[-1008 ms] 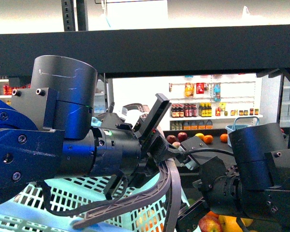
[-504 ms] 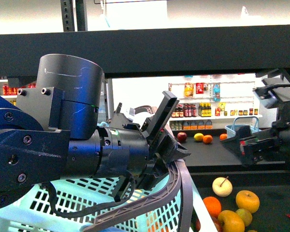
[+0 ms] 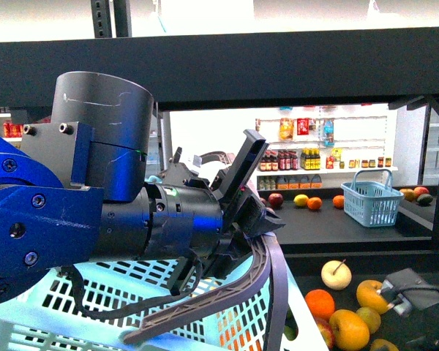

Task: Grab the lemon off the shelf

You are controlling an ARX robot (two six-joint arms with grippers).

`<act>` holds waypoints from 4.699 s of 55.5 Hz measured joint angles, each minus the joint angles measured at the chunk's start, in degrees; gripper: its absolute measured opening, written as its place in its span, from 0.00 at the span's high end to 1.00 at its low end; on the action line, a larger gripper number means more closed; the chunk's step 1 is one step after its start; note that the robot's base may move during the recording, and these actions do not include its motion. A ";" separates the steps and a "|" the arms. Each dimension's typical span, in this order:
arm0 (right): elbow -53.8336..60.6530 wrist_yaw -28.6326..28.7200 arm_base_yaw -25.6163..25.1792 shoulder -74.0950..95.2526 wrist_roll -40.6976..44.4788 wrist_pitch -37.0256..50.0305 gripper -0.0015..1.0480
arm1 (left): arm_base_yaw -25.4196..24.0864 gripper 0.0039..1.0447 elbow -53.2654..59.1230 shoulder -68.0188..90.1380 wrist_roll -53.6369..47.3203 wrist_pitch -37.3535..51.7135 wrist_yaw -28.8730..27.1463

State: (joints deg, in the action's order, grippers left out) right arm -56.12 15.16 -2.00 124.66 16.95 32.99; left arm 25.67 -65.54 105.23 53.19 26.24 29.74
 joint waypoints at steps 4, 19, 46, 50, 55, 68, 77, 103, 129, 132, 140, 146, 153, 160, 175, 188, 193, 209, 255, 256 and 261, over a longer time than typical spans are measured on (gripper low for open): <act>-0.96 1.42 1.73 4.13 2.64 2.69 0.07 | 0.00 0.89 0.00 0.00 -0.02 0.00 -0.11; -12.13 -1.40 4.37 16.50 9.33 0.90 0.07 | 0.00 0.89 0.02 0.02 -0.17 -0.02 -0.17; -40.92 -3.61 7.43 35.36 10.12 -9.64 0.07 | 0.00 0.89 0.02 0.02 -0.22 -0.02 -0.11; -44.35 -3.63 7.69 37.13 9.79 -11.13 0.07 | 0.00 0.89 0.02 0.02 -0.22 -0.02 -0.20; -48.06 -3.74 8.09 38.84 9.60 -12.68 0.07 | 0.00 0.89 0.02 0.02 -0.24 -0.02 -0.15; -56.33 -3.82 9.29 42.84 8.94 -16.72 0.07 | 0.00 0.89 0.02 0.02 -0.17 -0.02 -0.09; -61.79 -4.42 9.90 46.62 8.31 -19.37 0.07 | 0.00 0.89 0.02 0.02 -0.17 -0.02 -0.13; -67.36 -4.72 10.08 49.86 6.67 -21.57 0.28 | 0.00 0.89 0.02 0.02 -0.15 -0.02 -0.13; -47.15 -6.32 7.67 36.98 5.05 -10.08 0.49 | 0.00 0.89 0.02 0.02 -0.15 -0.02 -0.13; -42.40 -6.86 6.64 32.48 4.57 -7.58 0.49 | 0.00 0.89 0.02 0.02 -0.17 -0.02 -0.11; -34.29 -6.71 4.13 23.21 4.17 -5.70 0.50 | 0.00 0.89 0.02 0.02 -0.15 -0.02 -0.13; -29.16 -5.64 2.36 16.50 2.16 -5.07 0.50 | 0.00 0.89 0.02 0.02 -0.17 -0.02 -0.13; -23.98 -3.61 1.99 7.98 -1.31 -4.98 0.50 | 0.00 0.89 0.02 0.02 -0.17 -0.02 -0.15; -20.72 -1.92 3.34 1.22 -3.65 -5.29 0.50 | 0.00 0.89 0.02 0.02 -0.17 -0.02 -0.11; -14.51 -0.57 9.09 -4.76 -7.17 -5.33 0.50 | 0.00 0.89 0.02 0.02 -0.17 -0.02 -0.15; -13.70 -1.27 12.09 -4.50 -9.77 -4.52 0.50 | 0.00 0.89 0.02 0.02 -0.17 -0.02 -0.04; -13.64 -1.42 13.11 -4.42 -10.36 -4.50 0.50 | 0.00 0.89 0.02 0.02 -0.15 -0.02 -0.09; -12.48 -0.94 14.69 -4.55 -11.67 -5.03 0.26 | 0.00 0.89 0.02 0.02 -0.17 -0.02 -0.15; 23.41 -31.08 13.75 -60.65 -21.70 -9.90 0.07 | 0.00 0.89 0.07 0.02 0.00 -0.04 -0.13; 24.57 -32.46 14.36 -62.62 -21.86 -10.43 0.07 | 0.00 0.89 0.07 0.02 0.00 -0.04 -0.13; 29.16 -38.95 18.47 -73.16 -24.57 -17.49 0.07 | 0.00 0.89 0.07 0.02 0.02 -0.04 -0.13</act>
State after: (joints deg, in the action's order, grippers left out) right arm -26.96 -23.79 16.47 51.51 -7.62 15.51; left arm 25.67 -65.47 105.25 53.21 26.20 29.61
